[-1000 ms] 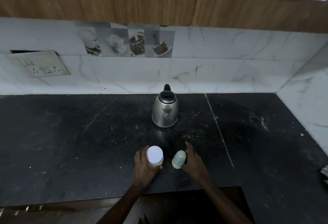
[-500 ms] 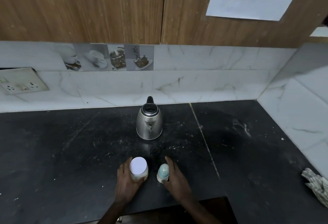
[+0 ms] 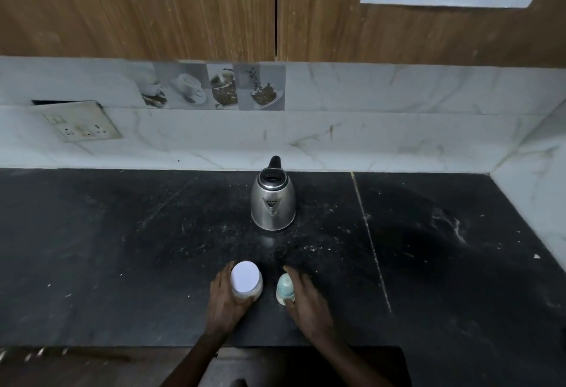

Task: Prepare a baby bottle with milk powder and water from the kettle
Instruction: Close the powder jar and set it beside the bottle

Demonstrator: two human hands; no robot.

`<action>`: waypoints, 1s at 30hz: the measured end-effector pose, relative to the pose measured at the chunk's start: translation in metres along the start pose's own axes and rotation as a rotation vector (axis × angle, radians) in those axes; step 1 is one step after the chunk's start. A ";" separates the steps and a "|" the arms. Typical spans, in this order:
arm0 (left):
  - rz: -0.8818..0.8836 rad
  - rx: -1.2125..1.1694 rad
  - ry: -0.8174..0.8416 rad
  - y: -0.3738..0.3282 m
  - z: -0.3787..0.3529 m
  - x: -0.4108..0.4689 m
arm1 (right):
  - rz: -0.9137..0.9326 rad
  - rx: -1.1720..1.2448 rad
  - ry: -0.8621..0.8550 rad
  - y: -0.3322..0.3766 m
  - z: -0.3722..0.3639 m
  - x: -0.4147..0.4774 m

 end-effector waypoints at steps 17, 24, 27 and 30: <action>0.033 -0.048 0.036 -0.042 0.002 0.054 | -0.075 0.011 -0.112 0.002 0.014 0.034; 0.007 -0.005 0.102 -0.043 0.005 0.106 | -0.116 0.004 -0.137 0.006 0.023 0.071; -0.007 0.014 0.131 -0.042 0.002 0.118 | -0.118 0.009 -0.134 0.008 0.027 0.084; -0.001 0.007 0.127 -0.041 0.000 0.125 | -0.123 0.007 -0.139 0.010 0.029 0.093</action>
Point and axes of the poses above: each hand's wrist, its own x-axis towards the middle knuckle, its own z-axis out of the back of the hand, y = z × x, the point moved 7 cm from there along x, towards the middle knuckle, and after that the axes turned 9 degrees about -x, right-handed, at the moved point
